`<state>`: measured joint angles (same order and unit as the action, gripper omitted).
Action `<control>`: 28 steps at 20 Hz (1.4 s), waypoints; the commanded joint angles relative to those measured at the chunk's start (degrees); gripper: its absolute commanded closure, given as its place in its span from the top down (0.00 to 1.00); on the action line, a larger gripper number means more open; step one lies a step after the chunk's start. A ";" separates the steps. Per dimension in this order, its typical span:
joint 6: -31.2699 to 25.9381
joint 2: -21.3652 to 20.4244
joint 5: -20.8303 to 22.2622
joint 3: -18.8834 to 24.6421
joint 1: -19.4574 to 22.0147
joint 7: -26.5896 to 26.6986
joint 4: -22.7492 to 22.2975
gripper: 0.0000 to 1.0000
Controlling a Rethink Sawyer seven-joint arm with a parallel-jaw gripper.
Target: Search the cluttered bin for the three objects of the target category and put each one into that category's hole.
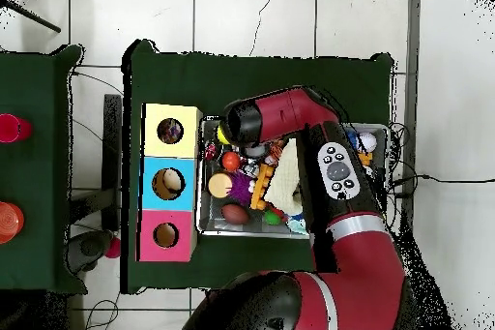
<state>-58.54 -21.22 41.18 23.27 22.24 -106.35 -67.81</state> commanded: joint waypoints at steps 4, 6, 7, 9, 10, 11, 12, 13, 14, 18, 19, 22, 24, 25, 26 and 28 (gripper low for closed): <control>-6.76 6.29 -3.74 -1.39 1.18 5.23 -3.64 0.00; -6.19 5.60 -4.41 -1.17 1.23 5.31 -4.51 0.00; -6.17 4.99 -5.08 -1.18 1.26 4.52 -4.91 0.00; -6.82 3.47 -6.37 -0.85 1.41 4.57 -5.78 0.00; -7.12 2.60 -7.23 -0.65 1.55 4.38 -6.43 0.00; -7.33 1.73 -8.05 -0.50 1.60 3.92 -6.72 0.00; -7.39 0.84 -9.03 -0.23 1.81 3.55 -7.44 0.00; -7.26 0.12 -9.97 0.16 2.10 3.47 -8.09 0.00; -6.87 -0.84 -11.15 0.60 2.40 2.89 -8.96 0.00; -5.27 -4.71 -17.70 3.64 3.59 0.19 -11.15 0.00; -5.85 -5.44 -18.78 3.74 3.39 -0.14 -11.30 0.00; -6.32 -8.27 -21.49 3.35 2.66 -1.02 -13.01 0.00; -4.94 -9.20 -22.84 2.97 2.21 -2.09 -13.95 0.00; -4.03 -9.47 -23.29 2.80 2.04 -2.34 -14.63 0.00; -3.39 -9.51 -23.58 2.52 1.83 -2.48 -14.87 0.00; -2.46 -9.26 -23.96 1.95 1.42 -2.58 -15.02 0.00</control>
<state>-60.36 -28.26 20.32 23.51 24.01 -106.35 -76.32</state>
